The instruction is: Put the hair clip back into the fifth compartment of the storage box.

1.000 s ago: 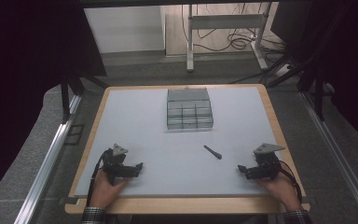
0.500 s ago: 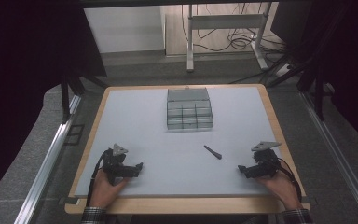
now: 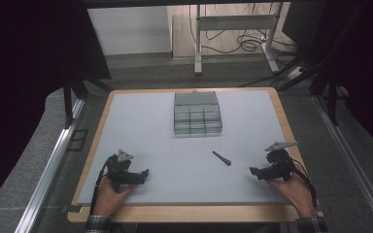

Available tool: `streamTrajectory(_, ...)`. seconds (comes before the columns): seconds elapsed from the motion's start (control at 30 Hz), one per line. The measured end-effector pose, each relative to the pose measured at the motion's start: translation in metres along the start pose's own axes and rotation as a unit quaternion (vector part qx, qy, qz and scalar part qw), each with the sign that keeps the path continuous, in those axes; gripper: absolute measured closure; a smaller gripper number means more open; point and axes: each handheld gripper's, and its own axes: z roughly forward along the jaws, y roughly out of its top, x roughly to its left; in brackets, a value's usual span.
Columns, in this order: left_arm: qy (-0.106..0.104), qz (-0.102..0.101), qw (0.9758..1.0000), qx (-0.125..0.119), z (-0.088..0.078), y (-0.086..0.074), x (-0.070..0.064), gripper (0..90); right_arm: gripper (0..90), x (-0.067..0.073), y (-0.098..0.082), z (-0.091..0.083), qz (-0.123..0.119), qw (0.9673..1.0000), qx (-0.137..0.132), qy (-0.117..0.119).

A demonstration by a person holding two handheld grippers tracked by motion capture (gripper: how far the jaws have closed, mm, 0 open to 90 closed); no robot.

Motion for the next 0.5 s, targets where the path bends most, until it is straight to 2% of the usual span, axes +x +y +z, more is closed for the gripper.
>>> streamTrajectory(0.23, 0.000, 0.000, 1.0000, 0.000, 0.000, 0.000, 0.000, 0.0, 21.3, 0.002, 0.005, -0.002, 0.002, 0.9999, 0.016, 0.002)
streamTrajectory(0.43, 0.000, 0.000, 1.0000, -0.001, 0.000, 0.000, 0.000, 0.0, 23.4, 0.004, 0.010, 0.001, -0.005, 0.9991, 0.039, 0.011)
streamTrajectory(0.5, 0.000, 0.000, 1.0000, 0.000, 0.000, 0.000, 0.000, 0.0, 24.4, 0.008, 0.014, 0.004, -0.016, 0.9986, 0.049, 0.011)
